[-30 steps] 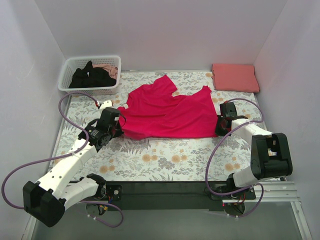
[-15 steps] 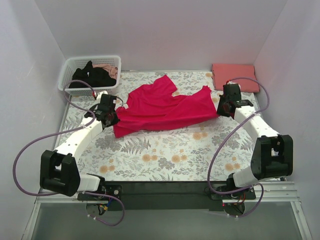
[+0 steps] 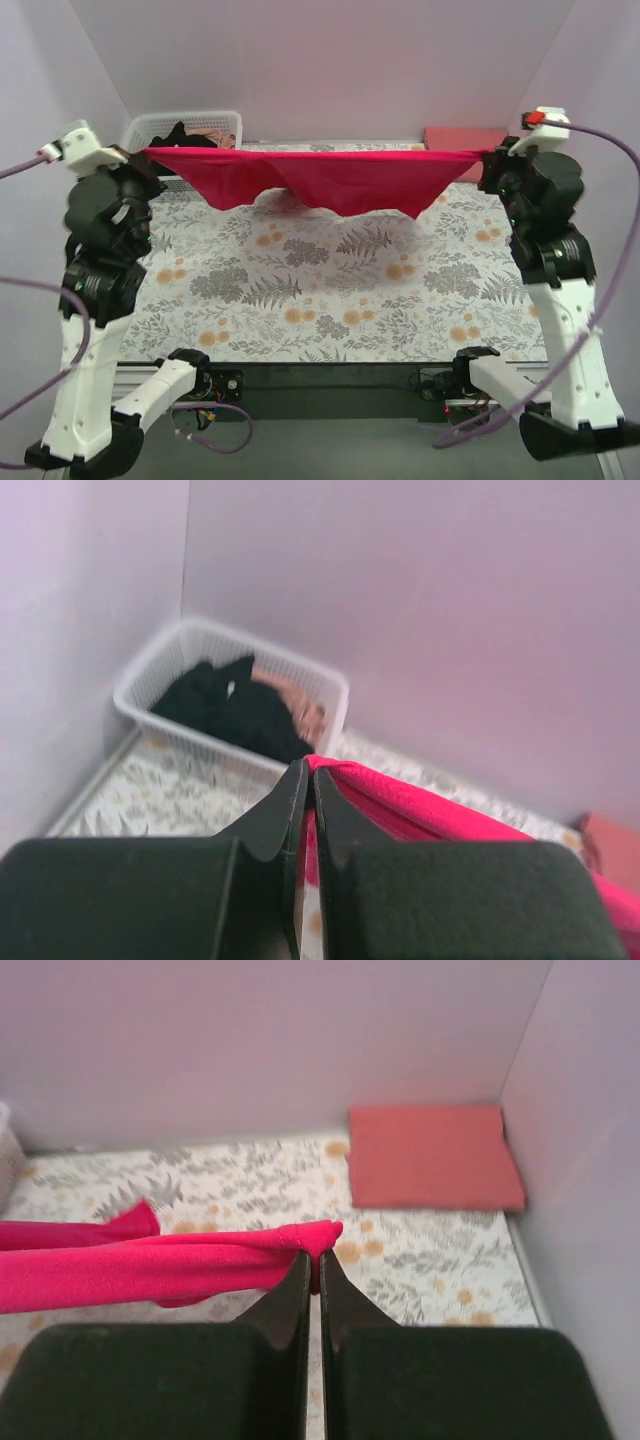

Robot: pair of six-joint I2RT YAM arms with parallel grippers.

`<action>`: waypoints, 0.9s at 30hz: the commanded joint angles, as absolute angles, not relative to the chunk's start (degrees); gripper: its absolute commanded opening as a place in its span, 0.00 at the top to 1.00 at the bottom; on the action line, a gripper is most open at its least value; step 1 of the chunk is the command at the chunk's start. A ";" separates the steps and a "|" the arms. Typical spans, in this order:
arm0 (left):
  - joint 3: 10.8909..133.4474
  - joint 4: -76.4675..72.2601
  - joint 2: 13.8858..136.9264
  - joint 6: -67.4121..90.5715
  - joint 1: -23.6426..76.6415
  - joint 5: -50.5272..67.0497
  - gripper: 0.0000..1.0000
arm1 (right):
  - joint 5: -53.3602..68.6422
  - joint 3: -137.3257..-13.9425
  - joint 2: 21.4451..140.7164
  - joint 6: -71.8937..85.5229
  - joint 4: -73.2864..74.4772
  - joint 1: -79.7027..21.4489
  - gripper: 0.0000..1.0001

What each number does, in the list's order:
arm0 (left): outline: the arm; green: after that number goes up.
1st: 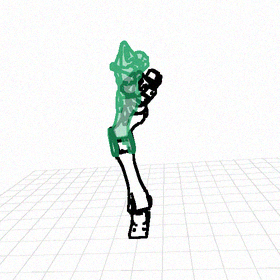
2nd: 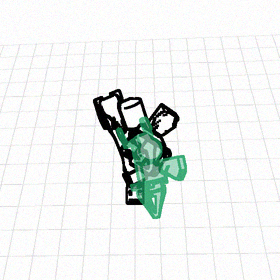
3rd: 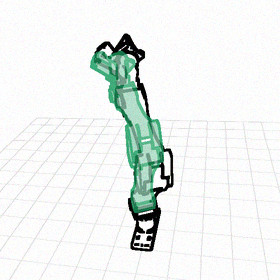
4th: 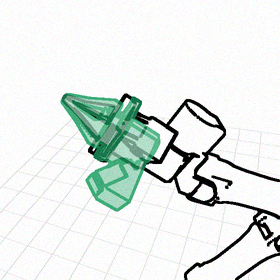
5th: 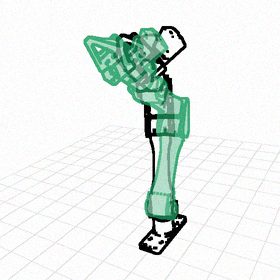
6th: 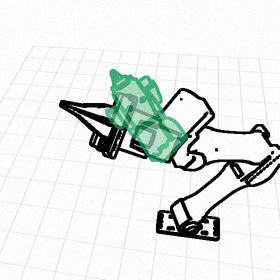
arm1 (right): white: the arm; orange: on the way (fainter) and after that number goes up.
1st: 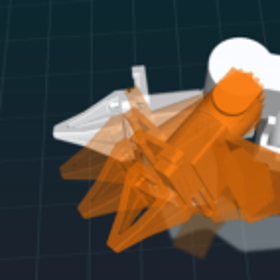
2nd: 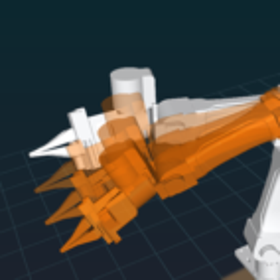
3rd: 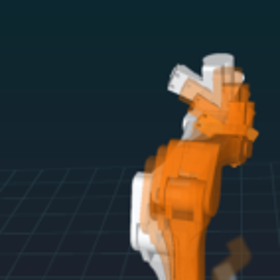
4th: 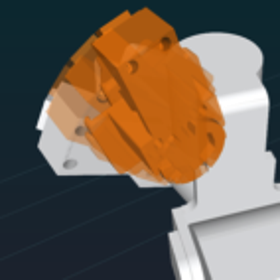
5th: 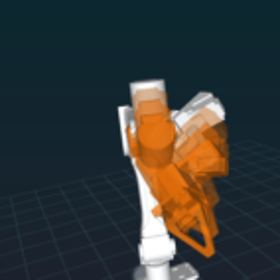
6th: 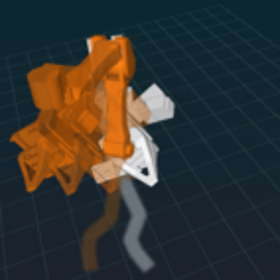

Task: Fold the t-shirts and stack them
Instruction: Flatten the tshirt out

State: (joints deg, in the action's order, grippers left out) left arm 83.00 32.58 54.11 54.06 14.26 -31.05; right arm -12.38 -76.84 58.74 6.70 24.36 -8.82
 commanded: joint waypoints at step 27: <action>77.61 12.33 86.37 37.00 13.62 -18.10 1.00 | -7.45 -66.72 74.07 -1.32 11.97 -8.26 0.99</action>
State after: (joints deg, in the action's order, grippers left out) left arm 79.09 18.94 81.71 36.45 13.98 -18.98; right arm -2.72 -69.87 70.24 -2.79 19.75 -8.60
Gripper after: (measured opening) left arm 0.018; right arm 0.031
